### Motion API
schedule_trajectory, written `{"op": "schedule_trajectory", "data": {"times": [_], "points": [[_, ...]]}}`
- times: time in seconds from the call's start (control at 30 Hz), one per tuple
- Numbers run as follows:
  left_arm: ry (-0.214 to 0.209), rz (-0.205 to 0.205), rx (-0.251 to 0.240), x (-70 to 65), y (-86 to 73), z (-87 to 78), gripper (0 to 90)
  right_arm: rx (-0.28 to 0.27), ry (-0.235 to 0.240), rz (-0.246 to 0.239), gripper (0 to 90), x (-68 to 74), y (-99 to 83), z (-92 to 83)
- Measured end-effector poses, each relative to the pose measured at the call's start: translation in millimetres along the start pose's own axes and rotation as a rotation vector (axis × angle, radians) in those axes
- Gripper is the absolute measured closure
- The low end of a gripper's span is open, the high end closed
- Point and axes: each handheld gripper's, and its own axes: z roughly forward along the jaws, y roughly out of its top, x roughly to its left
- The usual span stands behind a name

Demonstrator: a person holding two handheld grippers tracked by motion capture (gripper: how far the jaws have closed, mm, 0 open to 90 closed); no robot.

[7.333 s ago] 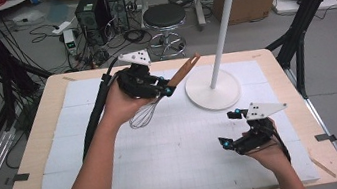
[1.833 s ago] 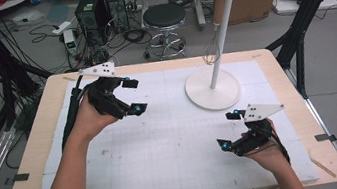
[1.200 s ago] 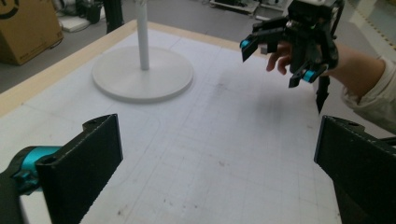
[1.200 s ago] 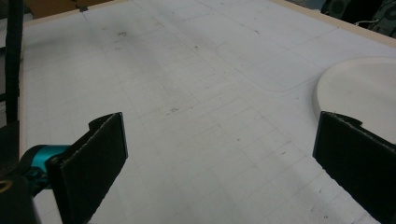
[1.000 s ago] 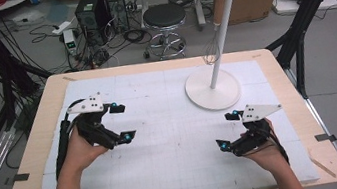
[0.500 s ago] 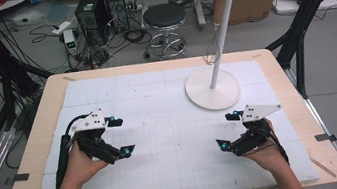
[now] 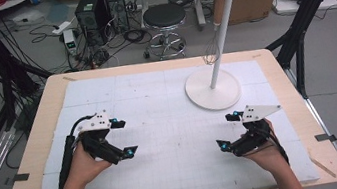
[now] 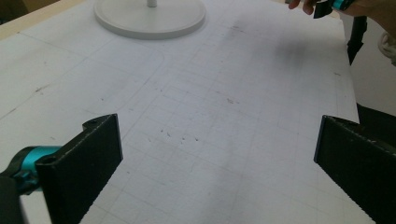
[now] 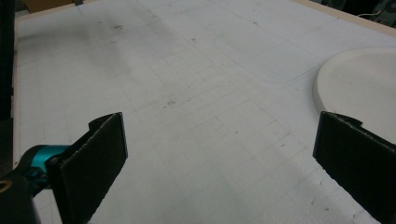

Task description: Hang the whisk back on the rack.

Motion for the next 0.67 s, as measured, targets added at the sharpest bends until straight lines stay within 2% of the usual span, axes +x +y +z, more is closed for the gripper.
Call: {"op": "schedule_trajectory", "data": {"times": [0.67], "points": [[0.013, -0.005, 0.017, 1.3, -2.6, 1.9, 1.6, 0.007, 0.002, -0.004, 2.1, 0.4, -0.1, 0.8]]}}
